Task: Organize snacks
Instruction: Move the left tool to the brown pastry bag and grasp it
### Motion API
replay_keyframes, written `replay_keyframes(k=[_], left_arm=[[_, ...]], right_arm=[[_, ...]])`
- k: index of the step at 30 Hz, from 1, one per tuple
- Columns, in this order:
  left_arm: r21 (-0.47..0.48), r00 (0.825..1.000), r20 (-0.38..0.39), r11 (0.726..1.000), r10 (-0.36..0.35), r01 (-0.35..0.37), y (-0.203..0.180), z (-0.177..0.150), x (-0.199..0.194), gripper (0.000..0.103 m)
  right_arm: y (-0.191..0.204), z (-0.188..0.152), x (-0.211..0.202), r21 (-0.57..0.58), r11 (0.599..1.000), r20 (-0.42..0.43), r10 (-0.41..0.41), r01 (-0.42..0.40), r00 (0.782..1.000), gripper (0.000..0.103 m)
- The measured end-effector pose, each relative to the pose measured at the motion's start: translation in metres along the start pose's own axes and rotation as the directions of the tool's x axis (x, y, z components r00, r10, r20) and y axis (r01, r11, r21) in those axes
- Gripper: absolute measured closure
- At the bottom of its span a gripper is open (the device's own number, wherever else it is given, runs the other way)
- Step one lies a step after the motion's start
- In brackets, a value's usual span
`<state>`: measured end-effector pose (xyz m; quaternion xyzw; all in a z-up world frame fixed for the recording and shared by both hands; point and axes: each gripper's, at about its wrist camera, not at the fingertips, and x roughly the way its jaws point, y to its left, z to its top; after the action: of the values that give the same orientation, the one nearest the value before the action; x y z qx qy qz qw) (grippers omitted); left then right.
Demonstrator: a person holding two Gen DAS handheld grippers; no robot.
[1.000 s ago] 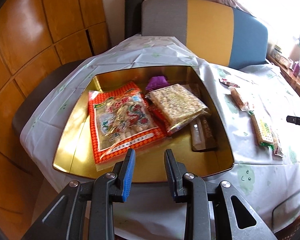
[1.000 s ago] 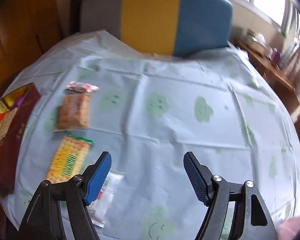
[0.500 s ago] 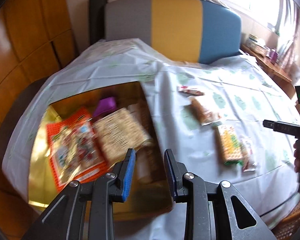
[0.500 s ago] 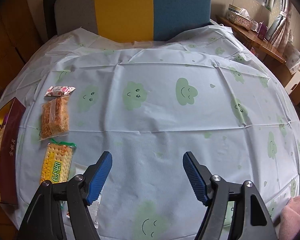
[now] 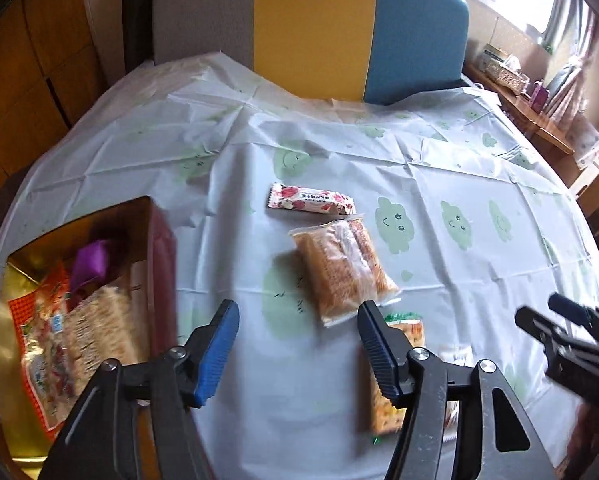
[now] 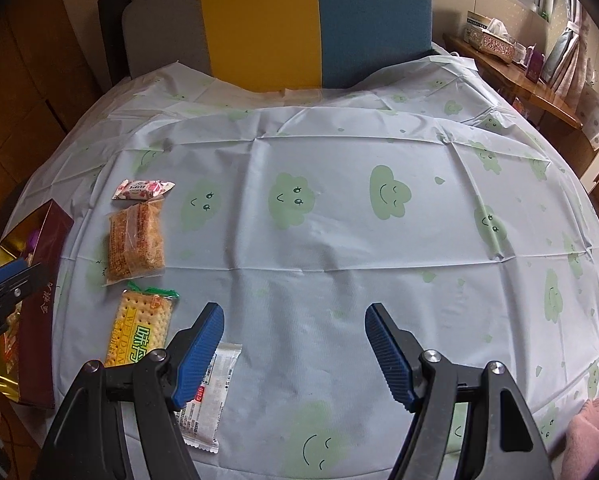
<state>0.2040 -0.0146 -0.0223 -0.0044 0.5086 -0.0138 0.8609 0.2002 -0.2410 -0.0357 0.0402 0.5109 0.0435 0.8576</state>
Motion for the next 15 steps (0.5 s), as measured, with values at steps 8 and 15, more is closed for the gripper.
replay_keyframes(k=[8, 15], left_arm=[[-0.013, 0.999, -0.042, 1.0, 0.001, -0.002, -0.021, 0.025, 0.051, 0.029], [-0.021, 0.997, -0.072, 0.999, 0.028, -0.029, -0.028, 0.036, 0.084, 0.027]], right_arm=[[-0.008, 0.003, -0.004, 0.043, 0.999, 0.008, 0.027, -0.028, 1.0, 0.029], [-0.009, 0.005, -0.003, 0.054, 0.997, 0.004, 0.054, -0.054, 0.999, 0.029]])
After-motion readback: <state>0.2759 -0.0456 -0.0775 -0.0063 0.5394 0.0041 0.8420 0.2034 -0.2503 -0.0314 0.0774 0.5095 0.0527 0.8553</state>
